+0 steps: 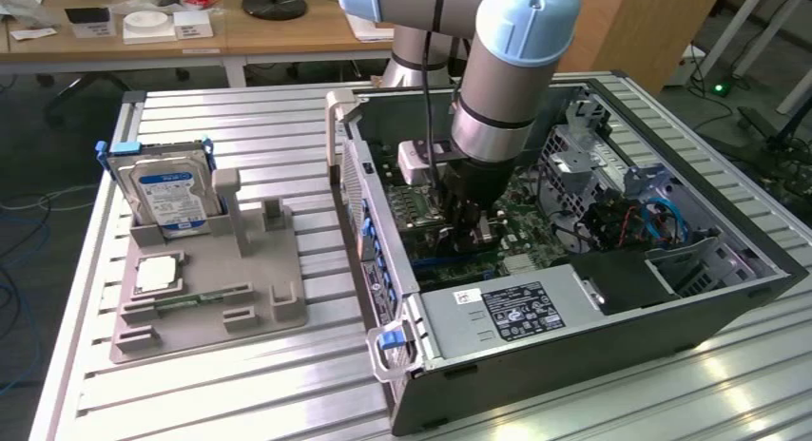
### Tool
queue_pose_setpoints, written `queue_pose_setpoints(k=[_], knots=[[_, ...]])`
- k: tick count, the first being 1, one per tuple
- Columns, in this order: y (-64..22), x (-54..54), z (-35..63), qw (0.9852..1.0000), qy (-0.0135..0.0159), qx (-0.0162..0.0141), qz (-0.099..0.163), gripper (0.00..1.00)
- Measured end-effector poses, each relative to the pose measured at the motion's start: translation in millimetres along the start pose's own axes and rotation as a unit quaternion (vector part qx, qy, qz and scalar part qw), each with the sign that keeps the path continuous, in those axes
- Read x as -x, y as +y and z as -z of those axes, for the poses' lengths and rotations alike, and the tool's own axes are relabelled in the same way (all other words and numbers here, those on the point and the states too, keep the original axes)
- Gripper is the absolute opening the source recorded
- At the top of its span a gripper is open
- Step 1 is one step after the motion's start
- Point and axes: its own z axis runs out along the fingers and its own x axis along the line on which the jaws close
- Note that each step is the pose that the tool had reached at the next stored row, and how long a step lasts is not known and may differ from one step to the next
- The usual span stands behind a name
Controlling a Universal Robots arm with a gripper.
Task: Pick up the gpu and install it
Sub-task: 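Insert the gpu into the slot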
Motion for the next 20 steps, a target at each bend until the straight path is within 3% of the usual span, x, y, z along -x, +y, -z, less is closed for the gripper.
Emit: queue_pose_setpoints(k=[20], knots=[[0.0,-0.1,-3.6,1.0,0.0,0.0,0.0,0.28]])
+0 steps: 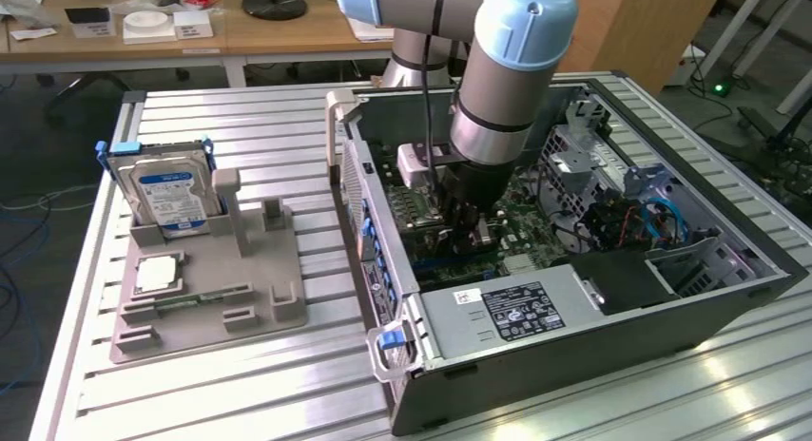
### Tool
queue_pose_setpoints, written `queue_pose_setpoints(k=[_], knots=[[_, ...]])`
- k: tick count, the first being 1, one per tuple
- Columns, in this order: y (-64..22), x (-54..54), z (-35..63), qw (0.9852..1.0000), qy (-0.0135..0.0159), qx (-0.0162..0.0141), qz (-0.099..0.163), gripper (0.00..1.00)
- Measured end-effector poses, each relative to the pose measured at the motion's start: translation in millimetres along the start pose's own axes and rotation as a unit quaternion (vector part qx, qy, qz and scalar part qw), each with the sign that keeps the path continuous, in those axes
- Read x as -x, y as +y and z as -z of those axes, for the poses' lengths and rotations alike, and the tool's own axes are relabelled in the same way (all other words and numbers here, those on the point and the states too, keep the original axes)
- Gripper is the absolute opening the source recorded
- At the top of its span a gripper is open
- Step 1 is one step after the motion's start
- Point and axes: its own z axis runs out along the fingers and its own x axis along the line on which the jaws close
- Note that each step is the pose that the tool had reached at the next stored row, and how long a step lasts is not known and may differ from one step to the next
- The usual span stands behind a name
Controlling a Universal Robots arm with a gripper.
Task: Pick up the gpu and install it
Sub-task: 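Insert the gpu into the slot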
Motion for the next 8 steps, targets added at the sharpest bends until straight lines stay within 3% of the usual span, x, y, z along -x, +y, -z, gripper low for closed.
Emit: queue_pose_setpoints(k=[8], knots=[[0.0,0.0,0.0,1.0,0.0,0.0,0.0,0.28]])
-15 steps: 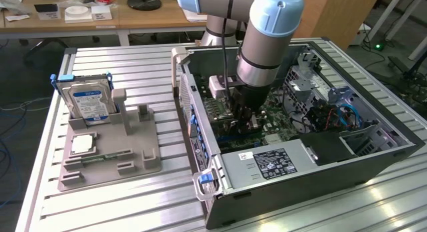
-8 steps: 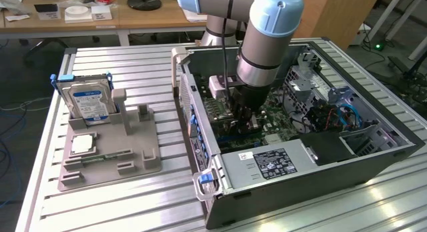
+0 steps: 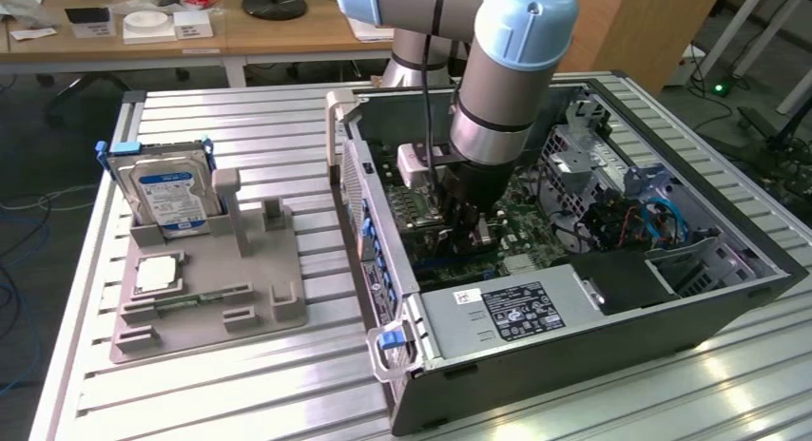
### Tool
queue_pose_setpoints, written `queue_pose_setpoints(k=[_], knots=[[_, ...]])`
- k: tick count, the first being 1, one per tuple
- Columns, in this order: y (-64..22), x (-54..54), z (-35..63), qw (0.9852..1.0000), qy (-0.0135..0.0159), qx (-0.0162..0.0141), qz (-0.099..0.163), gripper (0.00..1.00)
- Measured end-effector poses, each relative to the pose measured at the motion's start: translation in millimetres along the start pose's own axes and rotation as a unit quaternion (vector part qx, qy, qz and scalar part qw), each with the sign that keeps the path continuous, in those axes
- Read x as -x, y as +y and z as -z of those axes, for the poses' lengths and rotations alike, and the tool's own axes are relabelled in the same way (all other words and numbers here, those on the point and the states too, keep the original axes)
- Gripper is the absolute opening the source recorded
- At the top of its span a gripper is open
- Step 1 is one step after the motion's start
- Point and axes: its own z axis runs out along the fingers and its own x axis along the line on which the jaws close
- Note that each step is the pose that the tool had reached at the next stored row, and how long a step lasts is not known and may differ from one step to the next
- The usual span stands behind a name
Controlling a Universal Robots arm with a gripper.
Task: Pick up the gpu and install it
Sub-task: 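Insert the gpu into the slot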
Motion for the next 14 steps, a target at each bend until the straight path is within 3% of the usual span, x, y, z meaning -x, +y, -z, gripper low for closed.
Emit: queue_pose_setpoints(k=[14], knots=[[0.0,0.0,-0.9,1.0,-0.0006,0.0,0.0,0.28]])
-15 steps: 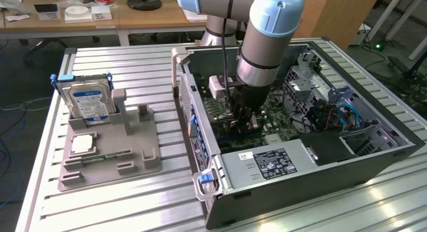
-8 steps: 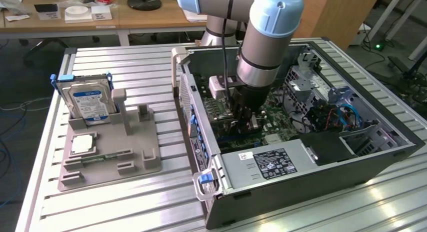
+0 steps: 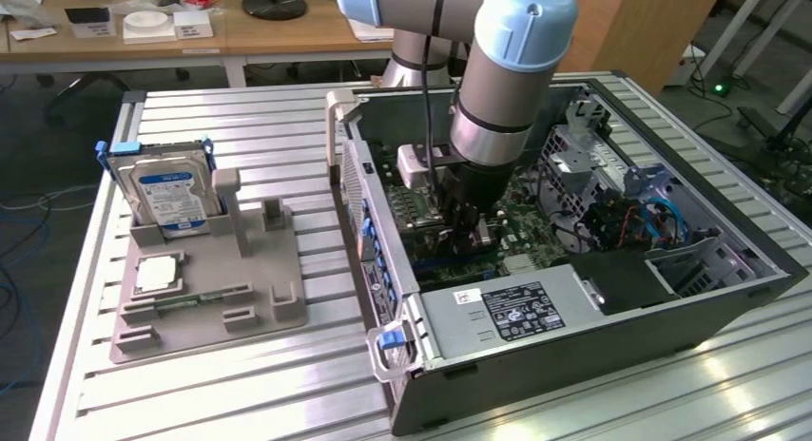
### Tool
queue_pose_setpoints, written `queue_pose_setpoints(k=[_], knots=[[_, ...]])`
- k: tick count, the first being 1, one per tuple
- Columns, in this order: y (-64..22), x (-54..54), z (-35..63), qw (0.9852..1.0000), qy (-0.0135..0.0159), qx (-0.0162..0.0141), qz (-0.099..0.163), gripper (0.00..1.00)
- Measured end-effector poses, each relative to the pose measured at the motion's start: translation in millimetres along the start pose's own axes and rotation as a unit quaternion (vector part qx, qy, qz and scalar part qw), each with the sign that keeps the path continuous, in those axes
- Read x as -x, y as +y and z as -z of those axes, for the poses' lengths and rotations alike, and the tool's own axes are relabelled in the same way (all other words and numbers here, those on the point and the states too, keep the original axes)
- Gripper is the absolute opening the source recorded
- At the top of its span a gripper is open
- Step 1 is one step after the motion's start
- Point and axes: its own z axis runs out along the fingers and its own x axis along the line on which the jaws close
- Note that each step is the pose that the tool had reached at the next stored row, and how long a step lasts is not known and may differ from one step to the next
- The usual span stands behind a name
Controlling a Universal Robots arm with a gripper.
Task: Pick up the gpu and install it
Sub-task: 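Insert the gpu into the slot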
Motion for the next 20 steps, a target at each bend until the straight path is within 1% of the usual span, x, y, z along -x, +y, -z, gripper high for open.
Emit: queue_pose_setpoints(k=[3,13,20], knots=[[0.0,0.0,0.3,1.0,-0.0016,0.0,0.0,0.28],[0.3,0.0,0.5,1.0,-0.0027,0.0,0.0,0.28],[3.1,-0.1,0.3,1.0,-0.0044,0.0001,0.0,0.28]])
